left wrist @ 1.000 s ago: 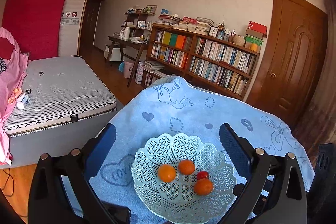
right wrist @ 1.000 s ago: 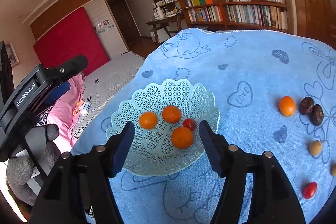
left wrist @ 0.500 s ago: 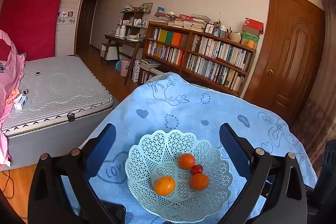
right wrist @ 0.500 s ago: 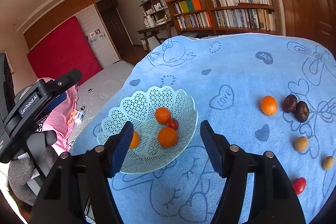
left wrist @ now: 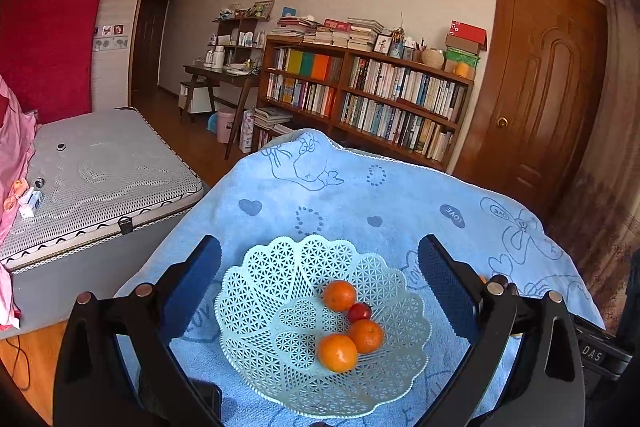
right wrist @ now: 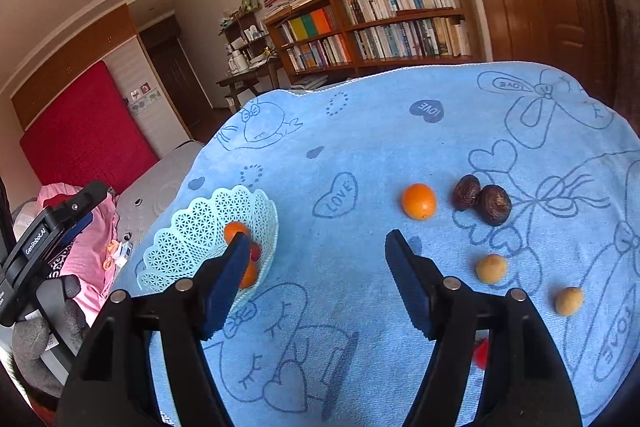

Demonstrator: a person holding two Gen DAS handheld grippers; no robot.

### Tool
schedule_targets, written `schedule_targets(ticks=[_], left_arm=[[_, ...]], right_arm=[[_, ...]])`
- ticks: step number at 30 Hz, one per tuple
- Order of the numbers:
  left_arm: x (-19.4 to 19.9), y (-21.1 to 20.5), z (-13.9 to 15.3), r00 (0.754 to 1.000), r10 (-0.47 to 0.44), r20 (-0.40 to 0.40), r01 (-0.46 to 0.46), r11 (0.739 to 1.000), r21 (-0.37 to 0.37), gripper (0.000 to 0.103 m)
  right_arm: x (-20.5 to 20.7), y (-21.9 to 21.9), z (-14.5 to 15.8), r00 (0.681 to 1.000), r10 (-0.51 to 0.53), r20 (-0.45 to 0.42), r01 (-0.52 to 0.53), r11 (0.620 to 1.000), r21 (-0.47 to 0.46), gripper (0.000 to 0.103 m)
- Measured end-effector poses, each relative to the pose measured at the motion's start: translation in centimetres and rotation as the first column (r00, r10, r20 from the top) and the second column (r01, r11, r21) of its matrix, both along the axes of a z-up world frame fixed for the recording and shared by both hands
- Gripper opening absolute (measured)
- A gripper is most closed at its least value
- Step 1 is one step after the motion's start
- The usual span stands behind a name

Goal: Organize fruits
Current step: 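Withdraw both tools from the basket toward the remaining fruit, then close the right tool around a dark brown round fruit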

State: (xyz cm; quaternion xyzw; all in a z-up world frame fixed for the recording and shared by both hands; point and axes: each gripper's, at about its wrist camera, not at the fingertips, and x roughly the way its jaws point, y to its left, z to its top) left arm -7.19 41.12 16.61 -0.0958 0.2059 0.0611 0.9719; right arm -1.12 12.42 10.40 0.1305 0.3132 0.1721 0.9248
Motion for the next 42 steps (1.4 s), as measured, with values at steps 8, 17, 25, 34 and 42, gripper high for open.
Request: schedule_targets(ticks=[8, 17, 25, 34, 42], left_arm=[[0.6, -1.3, -0.7, 0.999, -0.038, -0.025, 0.038, 0.999, 0.011, 0.1], [1.2, -2.6, -1.7, 0.996, -0.075, -0.055, 0.077, 0.997, 0.027, 0.1], [1.8, -3.4, -2.6, 0.99, -0.111, -0.085, 0.113, 0.993, 0.02, 0.1], [2.4, -3.7, -3.2, 0.988, -0.117, -0.105, 0.12, 0.992, 0.022, 0.1], [3.0, -3.9, -3.9, 0.985, -0.12, -0.127, 0.124, 0.992, 0.024, 0.1]], right_arm=[[0.6, -5.9, -1.0, 0.99, -0.139, -0.016, 0.138, 0.99, -0.03, 0.07], [2.5, -10.3, -2.8, 0.971, -0.232, -0.06, 0.224, 0.969, -0.105, 0.07], [5.7, -10.4, -4.6, 0.973, -0.201, -0.116, 0.181, 0.969, -0.166, 0.07], [9.9, -9.5, -6.5, 0.959, -0.147, -0.243, 0.108, 0.98, -0.168, 0.069], [12.9, -8.9, -7.4, 0.942, -0.134, -0.307, 0.08, 0.98, -0.181, 0.06]])
